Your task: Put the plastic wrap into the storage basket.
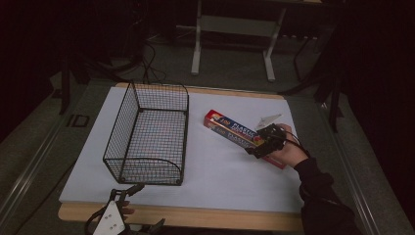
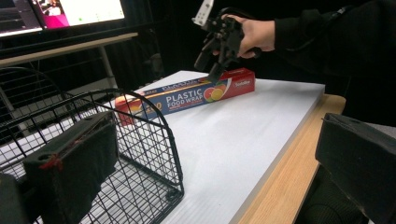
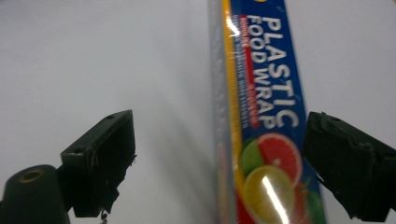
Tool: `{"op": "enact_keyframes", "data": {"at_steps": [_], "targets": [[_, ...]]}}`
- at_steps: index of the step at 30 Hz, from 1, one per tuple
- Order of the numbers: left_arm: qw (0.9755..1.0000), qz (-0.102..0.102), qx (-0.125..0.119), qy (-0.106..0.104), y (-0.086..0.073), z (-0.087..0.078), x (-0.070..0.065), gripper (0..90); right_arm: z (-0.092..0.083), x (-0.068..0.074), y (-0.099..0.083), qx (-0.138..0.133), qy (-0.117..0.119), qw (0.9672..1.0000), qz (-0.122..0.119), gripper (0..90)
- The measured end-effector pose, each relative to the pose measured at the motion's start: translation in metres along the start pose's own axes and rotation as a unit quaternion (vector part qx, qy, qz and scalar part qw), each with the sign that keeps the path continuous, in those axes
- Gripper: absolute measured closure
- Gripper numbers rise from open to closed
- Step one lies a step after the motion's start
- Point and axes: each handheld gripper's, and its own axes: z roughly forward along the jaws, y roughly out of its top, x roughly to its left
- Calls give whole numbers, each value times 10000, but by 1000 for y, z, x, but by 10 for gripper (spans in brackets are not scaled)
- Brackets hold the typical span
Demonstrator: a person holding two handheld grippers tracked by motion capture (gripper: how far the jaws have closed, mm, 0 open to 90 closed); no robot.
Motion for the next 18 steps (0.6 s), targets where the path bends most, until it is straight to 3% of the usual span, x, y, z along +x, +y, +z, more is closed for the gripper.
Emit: {"op": "enact_keyframes", "data": {"at_steps": [8, 14, 18], "targets": [[10000, 12, 34, -2, 0, 0, 0, 0, 11, -12, 14, 218, 27, 9998, -43, 127], [10000, 39, 35, 26, 0, 0, -1, 1, 19, -17, 18, 294, 77, 9995, 83, 132], [10000, 61, 61, 17, 0, 1, -1, 0, 30, -22, 22, 506, 63, 9987, 82, 133]]}}
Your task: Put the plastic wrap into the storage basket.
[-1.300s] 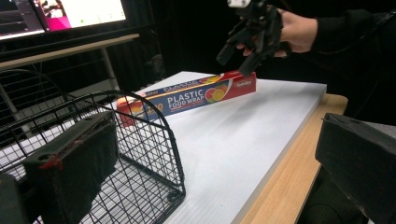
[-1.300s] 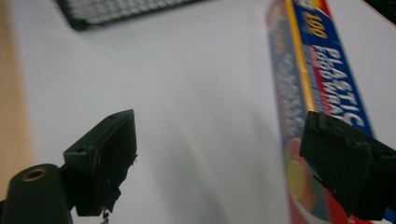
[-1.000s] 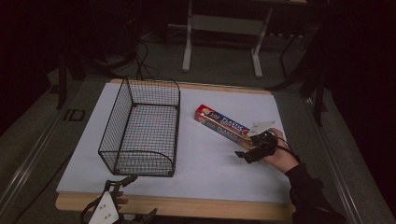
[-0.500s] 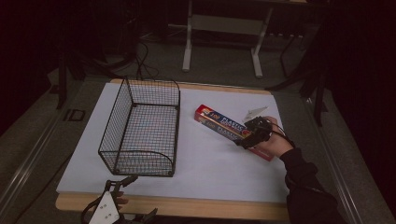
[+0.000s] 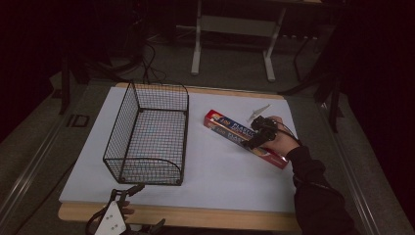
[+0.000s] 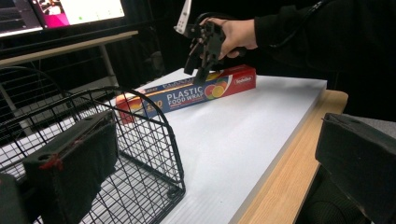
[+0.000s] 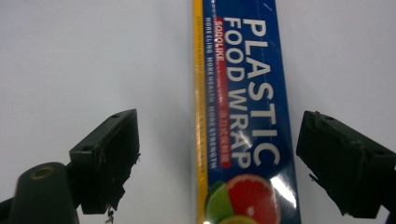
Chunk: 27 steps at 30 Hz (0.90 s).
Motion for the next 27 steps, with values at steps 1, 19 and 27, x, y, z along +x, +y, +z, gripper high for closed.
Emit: {"op": "enact_keyframes", "data": {"at_steps": [1, 19, 27], "targets": [[10000, 7, 9, -2, 0, 0, 0, 1, 2, -1, 2, 27, 19, 10000, 2, 133], [9999, 109, 95, -1, -1, 1, -1, 0, 33, -17, 23, 1074, 338, 9936, 45, 210], [9998, 137, 131, -16, -1, 2, -2, 0, 43, -21, 28, 1466, 307, 9887, -57, 258]]}}
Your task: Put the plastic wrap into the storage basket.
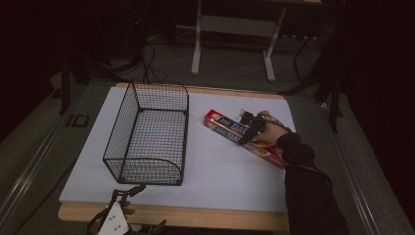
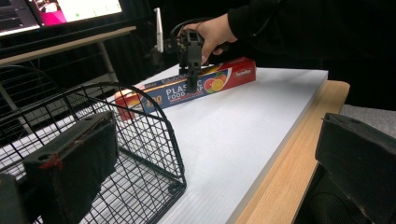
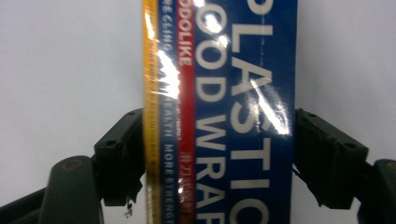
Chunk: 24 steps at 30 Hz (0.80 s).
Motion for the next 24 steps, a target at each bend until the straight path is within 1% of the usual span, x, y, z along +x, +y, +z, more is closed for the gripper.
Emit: {"op": "enact_keyframes", "data": {"at_steps": [1, 3, 4, 6, 8, 10, 14, 16, 17, 19, 22, 24], "targets": [[10000, 0, 0, 0, 0, 0, 0, 0, 1, 0, 1, 96, 8, 9999, -58, 263], [10000, 18, 8, 3, 0, 0, 0, 0, 5, 2, 3, 288, -19, 9994, -178, 310], [10000, 26, 10, 7, 0, 0, 0, 0, 7, 3, 4, 377, 13, 9991, -212, 341], [10000, 40, 12, 10, 0, 0, -1, 1, 9, 5, 6, 482, -30, 9983, -338, 349], [10000, 33, -2, 2, 0, 0, 0, 0, 9, 4, 7, 498, -10, 9981, -353, 363], [10000, 41, 8, 5, 0, 0, 0, 0, 8, 3, 7, 490, 52, 9984, -283, 384], [10000, 47, 7, 13, 0, 0, 0, 0, 7, 2, 8, 516, 92, 9983, -240, 398], [10000, 41, 3, 19, 0, 0, 0, 0, 6, 3, 7, 536, 134, 9982, -249, 399], [10000, 40, 5, 17, 0, 0, 0, 0, 5, 5, 8, 551, 107, 9981, -248, 399], [10000, 38, 7, 16, 0, 0, 0, 1, 1, 8, 8, 525, 134, 9982, -248, 400], [10000, 51, 8, 22, 0, 0, 0, 0, -7, 11, 10, 464, 86, 9988, -102, 401], [10000, 59, 10, 22, 0, 0, -1, 0, -14, 13, 11, 404, 56, 9992, 59, 400]]}}
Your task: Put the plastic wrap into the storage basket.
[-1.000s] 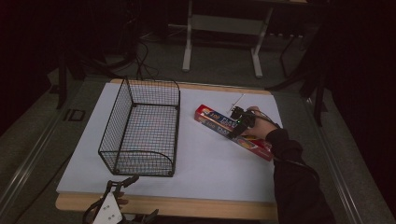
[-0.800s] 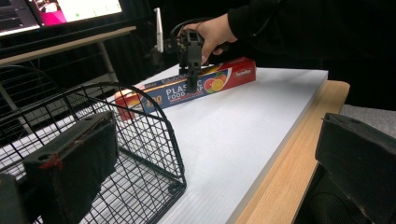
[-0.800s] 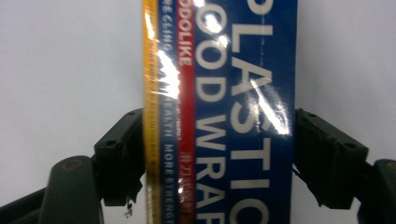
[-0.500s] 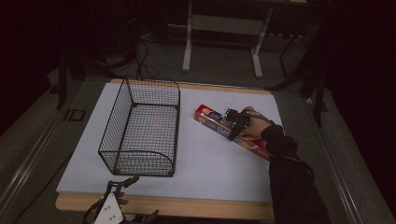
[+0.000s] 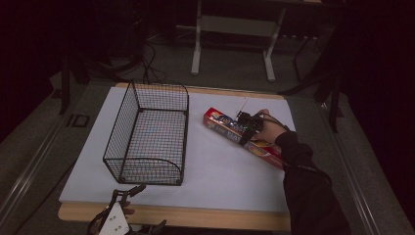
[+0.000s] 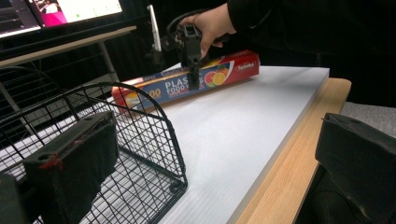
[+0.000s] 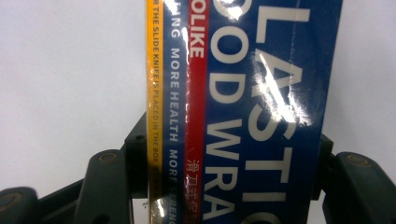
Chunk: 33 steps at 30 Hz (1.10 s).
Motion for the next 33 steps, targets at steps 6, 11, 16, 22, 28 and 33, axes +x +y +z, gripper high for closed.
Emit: {"op": "enact_keyframes", "data": {"at_steps": [6, 11, 16, 22, 28, 33], "targets": [[10000, -8, -12, 17, 0, 0, 0, 1, -16, 11, -3, -181, -123, 9995, 237, 399], [10000, -15, -21, 20, 0, -1, 0, 1, -20, 17, -9, -218, -26, 9981, 581, 398], [10000, -25, 4, 11, 0, 0, 0, 0, -29, 24, -17, -370, -192, 9914, 1237, 398], [10000, -40, -2, 34, 0, 0, 0, 0, -41, 29, -16, -401, -361, 9837, 1713, 398], [10000, -34, 7, 38, 0, 0, 0, 0, -64, 42, -3, -634, -230, 9772, 2011, 399], [10000, -35, 9, 42, 0, 0, 0, 1, -82, 57, 15, -814, -300, 9768, 1960, 399]]}}
